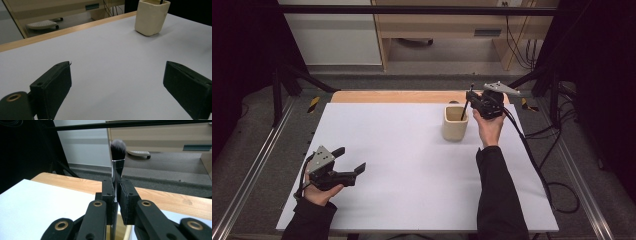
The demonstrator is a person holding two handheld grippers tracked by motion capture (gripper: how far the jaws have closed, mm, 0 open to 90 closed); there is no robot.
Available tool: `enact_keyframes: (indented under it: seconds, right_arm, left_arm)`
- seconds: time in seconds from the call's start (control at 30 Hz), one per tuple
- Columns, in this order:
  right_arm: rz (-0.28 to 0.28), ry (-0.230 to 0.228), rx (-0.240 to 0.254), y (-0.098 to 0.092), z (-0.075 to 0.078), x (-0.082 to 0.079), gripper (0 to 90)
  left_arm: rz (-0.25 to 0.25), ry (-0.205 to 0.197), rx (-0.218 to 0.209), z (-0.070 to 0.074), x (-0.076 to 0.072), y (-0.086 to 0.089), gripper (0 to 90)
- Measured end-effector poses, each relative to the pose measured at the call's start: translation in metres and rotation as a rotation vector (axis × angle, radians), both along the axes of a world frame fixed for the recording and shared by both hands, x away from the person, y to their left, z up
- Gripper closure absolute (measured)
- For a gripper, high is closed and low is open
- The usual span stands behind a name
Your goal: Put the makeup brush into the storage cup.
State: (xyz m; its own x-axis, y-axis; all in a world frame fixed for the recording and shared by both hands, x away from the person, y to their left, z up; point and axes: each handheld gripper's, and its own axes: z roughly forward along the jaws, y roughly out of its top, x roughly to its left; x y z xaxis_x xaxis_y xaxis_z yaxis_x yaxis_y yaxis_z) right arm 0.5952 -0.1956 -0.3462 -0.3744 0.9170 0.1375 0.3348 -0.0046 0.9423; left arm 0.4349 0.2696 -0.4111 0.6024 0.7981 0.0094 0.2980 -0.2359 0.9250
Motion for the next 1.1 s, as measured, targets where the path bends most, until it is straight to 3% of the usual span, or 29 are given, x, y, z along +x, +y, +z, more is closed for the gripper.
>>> enact_keyframes:
  seconds: [0.6, 1.1]
  right_arm:
    - [0.008, 0.07, -0.013, 0.006, -0.031, 0.005, 83.3]
    - [0.002, 0.119, -0.031, 0.004, -0.043, 0.005, 80.5]
  left_arm:
    - [-0.003, -0.002, 0.002, -0.001, 0.0, 0.0, 7.6]
    - [-0.007, 0.001, 0.006, -0.001, 0.0, -0.002, 7.6]
